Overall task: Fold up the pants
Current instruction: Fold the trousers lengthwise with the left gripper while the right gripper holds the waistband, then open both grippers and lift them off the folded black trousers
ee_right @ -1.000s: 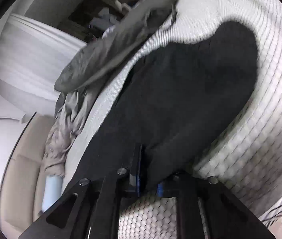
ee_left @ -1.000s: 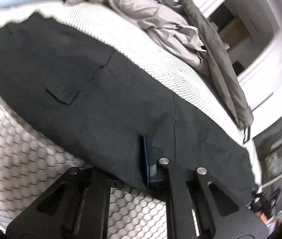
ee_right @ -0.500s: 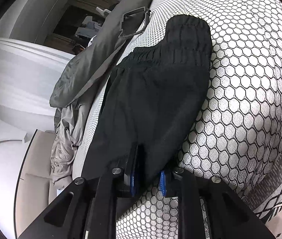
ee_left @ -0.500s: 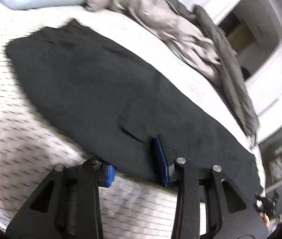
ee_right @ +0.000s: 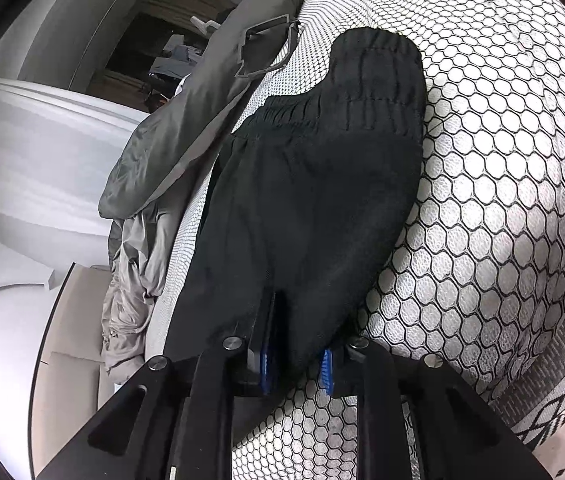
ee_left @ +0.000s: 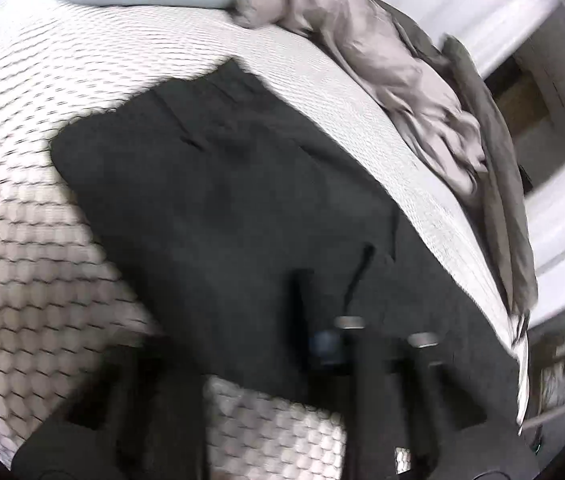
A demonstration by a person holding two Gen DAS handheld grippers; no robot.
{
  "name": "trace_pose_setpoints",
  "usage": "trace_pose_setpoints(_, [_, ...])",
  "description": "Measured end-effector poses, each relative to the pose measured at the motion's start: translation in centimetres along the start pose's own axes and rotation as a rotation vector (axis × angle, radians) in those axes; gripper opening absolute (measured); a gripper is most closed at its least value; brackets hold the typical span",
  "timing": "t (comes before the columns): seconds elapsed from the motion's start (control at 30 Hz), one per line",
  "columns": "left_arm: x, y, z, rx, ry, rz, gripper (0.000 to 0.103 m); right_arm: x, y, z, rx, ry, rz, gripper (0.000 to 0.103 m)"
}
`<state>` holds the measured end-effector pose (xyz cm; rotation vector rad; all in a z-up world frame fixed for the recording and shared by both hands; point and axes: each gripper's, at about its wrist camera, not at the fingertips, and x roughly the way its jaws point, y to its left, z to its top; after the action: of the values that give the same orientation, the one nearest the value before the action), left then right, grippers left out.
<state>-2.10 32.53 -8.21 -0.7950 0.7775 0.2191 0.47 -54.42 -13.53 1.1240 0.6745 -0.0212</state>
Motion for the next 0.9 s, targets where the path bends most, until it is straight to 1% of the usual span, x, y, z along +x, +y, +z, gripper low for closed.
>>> trace_pose_setpoints(0.03, [-0.6, 0.1, 0.2, 0.009, -0.005, -0.008, 0.008, 0.0, 0.0, 0.0, -0.001, -0.001, -0.001, 0.019])
trace_pose_setpoints(0.07, [-1.3, -0.3, 0.4, 0.038, -0.024, -0.01, 0.007, -0.2, 0.0, -0.1, -0.002, -0.002, -0.003, 0.019])
trace_pose_setpoints(0.13, [-2.8, -1.8, 0.8, 0.131, -0.069, 0.014, 0.007, -0.2, 0.0, -0.1, -0.007, -0.004, -0.006, 0.019])
trace_pose_setpoints(0.17, [-3.0, -2.3, 1.1, 0.164, -0.075, 0.026, 0.008, -0.2, 0.1, -0.1, -0.01, -0.005, -0.006, 0.019])
trace_pose_setpoints(0.2, [-2.6, -2.3, 1.4, 0.166, -0.069, 0.038, 0.008, -0.2, 0.1, -0.2, -0.015, -0.005, -0.008, 0.019])
trace_pose_setpoints(0.27, [-0.1, -0.5, 2.2, 0.11, 0.011, 0.102, 0.016, 0.0, 0.2, -0.1, -0.019, -0.004, -0.008, 0.019])
trace_pose_setpoints(0.3, [0.9, 0.5, 2.3, 0.079, 0.045, 0.096, 0.016, 0.0, 0.2, -0.1, -0.021, -0.001, -0.006, 0.02])
trace_pose_setpoints(0.33, [0.8, 1.4, 2.5, 0.043, 0.04, 0.04, 0.016, 0.0, 0.1, -0.1, -0.02, 0.0, -0.004, 0.02])
trace_pose_setpoints(0.37, [0.4, 1.5, 2.8, 0.04, 0.04, 0.022, 0.017, 0.0, 0.1, -0.1, -0.017, 0.001, 0.001, 0.02])
trace_pose_setpoints(0.4, [-0.1, 1.5, 3.1, 0.034, 0.035, 0.013, 0.017, -0.1, 0.0, -0.1, -0.013, 0.003, 0.004, 0.02])
trace_pose_setpoints(0.43, [-0.9, 1.9, 3.6, 0.012, 0.007, 0.016, 0.022, -0.1, 0.0, -0.1, -0.009, 0.003, 0.007, 0.02])
trace_pose_setpoints(0.5, [-1.6, 2.5, 4.2, -0.019, -0.034, 0.026, 0.023, 0.1, 0.0, 0.0, -0.006, 0.003, 0.008, 0.02])
trace_pose_setpoints(0.53, [-1.5, 2.9, 4.4, -0.029, -0.042, 0.032, 0.021, 0.1, 0.0, 0.0, -0.009, 0.003, 0.005, 0.02])
trace_pose_setpoints(0.57, [-1.3, 3.1, 4.6, -0.03, -0.036, 0.037, 0.015, 0.2, 0.1, 0.0, -0.013, 0.002, 0.003, 0.021])
trace_pose_setpoints(0.63, [-0.9, 3.7, 4.7, -0.051, -0.04, 0.034, 0.012, 0.3, 0.2, 0.1, -0.022, 0.004, -0.001, 0.022])
trace_pose_setpoints(0.7, [-1.4, 3.8, 4.8, -0.064, -0.059, 0.021, 0.008, 0.2, 0.2, 0.5, -0.011, 0.004, 0.009, 0.023])
trace_pose_setpoints(0.73, [-2.1, 3.5, 4.9, -0.053, -0.089, 0.002, 0.007, -0.2, 0.1, 0.8, 0.002, -0.016, 0.023, 0.023])
trace_pose_setpoints(0.77, [-2.7, 3.3, 4.9, -0.041, -0.111, -0.018, 0.007, -0.9, 0.1, 1.1, 0.01, -0.06, 0.033, 0.022])
trace_pose_setpoints(0.8, [-3.3, 2.8, 4.9, -0.014, -0.129, -0.029, 0.007, -2.1, 0.2, 1.6, -0.003, -0.133, 0.01, 0.022])
trace_pose_setpoints(0.83, [-3.6, 2.4, 5.0, 0.011, -0.135, -0.023, 0.007, -2.9, 0.4, 2.0, -0.022, -0.18, -0.021, 0.022])
trace_pose_setpoints(0.87, [-3.5, 2.1, 5.0, 0.035, -0.132, -0.004, 0.008, -3.3, 0.1, 2.6, -0.027, -0.202, -0.045, 0.022])
trace_pose_setpoints(0.9, [-3.3, 2.2, 4.7, 0.039, -0.115, 0.021, 0.008, -3.2, -0.3, 3.0, -0.014, -0.188, -0.04, 0.024])
